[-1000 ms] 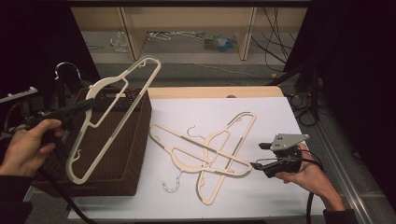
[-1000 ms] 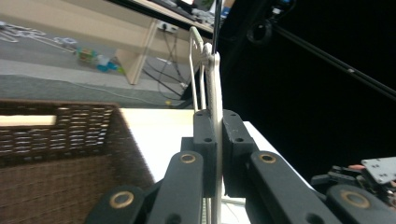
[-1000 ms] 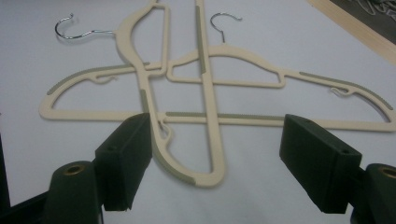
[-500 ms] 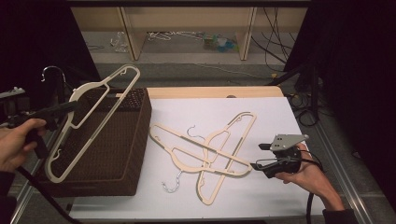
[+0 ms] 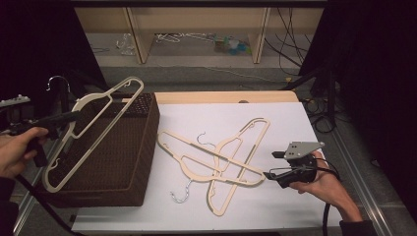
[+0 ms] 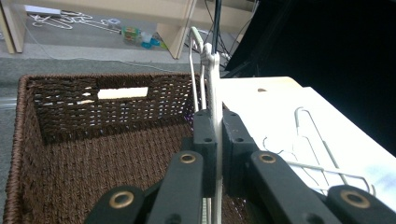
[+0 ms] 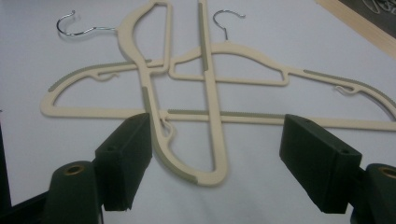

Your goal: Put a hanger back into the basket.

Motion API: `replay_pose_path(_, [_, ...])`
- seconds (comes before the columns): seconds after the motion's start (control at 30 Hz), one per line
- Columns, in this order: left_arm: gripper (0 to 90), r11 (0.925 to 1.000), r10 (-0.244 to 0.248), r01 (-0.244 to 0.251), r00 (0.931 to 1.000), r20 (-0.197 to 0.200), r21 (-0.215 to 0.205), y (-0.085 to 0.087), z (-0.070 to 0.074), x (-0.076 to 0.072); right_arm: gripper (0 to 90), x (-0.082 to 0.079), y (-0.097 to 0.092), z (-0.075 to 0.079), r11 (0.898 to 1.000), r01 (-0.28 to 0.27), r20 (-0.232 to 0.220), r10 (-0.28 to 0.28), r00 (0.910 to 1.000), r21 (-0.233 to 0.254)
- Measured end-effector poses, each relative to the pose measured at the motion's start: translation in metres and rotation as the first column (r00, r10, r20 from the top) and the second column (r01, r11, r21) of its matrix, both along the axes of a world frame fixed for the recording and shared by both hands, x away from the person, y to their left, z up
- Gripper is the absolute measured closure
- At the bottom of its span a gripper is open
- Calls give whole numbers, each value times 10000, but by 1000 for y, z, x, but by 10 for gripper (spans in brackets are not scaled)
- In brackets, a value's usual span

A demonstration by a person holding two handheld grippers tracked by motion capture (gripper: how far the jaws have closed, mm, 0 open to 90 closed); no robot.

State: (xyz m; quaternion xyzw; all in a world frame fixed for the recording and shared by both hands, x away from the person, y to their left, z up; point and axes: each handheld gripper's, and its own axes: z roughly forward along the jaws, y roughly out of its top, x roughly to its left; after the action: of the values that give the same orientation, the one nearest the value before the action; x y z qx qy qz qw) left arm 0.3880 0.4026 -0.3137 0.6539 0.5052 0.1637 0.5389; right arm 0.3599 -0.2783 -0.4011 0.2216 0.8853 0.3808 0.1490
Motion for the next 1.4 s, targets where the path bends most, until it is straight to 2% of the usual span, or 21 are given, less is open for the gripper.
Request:
replay_pose_path(0.2, [857,9994,-91,90,10000,18,320,4,-1,9,261,1,0,-1,10000,-29,-22,29,10000,-30])
replay_pose_path(0.27, [857,9982,-312,308,9995,72,510,4,-2,11,261,1,0,-2,10000,-47,-28,47,10000,-21])
replay_pose_path(0.43, [857,9925,-871,878,9961,-121,848,1,-7,13,261,1,-1,-2,10000,-4,-140,3,9999,-82])
replay_pose_path(0.63, [857,9912,-1012,1032,9945,-277,825,2,-13,15,261,1,-2,-2,10000,-17,-43,17,10000,-9])
replay_pose_path(0.67, [856,9930,-959,985,9945,-424,646,5,-17,16,261,2,-2,-2,10000,-17,-58,17,10000,-34])
replay_pose_path(0.8, [856,9906,-1188,1228,9907,-661,606,5,-24,19,261,1,-2,-2,9999,-12,-132,10,9999,-108])
replay_pose_path(0.93, [856,9911,-1100,1163,9896,-928,655,3,-31,21,261,1,-2,-2,9999,-15,-130,13,9999,-120])
replay_pose_path(1.03, [855,9931,-1011,1067,9893,-1052,490,3,-38,24,261,1,-2,-2,9999,-22,-122,21,9999,-118])
replay_pose_path(1.2, [855,9935,-944,1028,9843,-1489,498,0,-50,29,261,1,-2,-3,9999,14,-111,-15,9999,-106])
replay_pose_path(1.33, [854,9936,-739,875,9820,-1737,719,-2,-56,34,261,1,-2,-3,9998,-58,-170,54,9998,-183])
replay_pose_path(1.4, [854,9907,-590,823,9774,-2031,1079,-2,-61,38,261,1,-2,-2,9998,-65,-175,61,9998,-183])
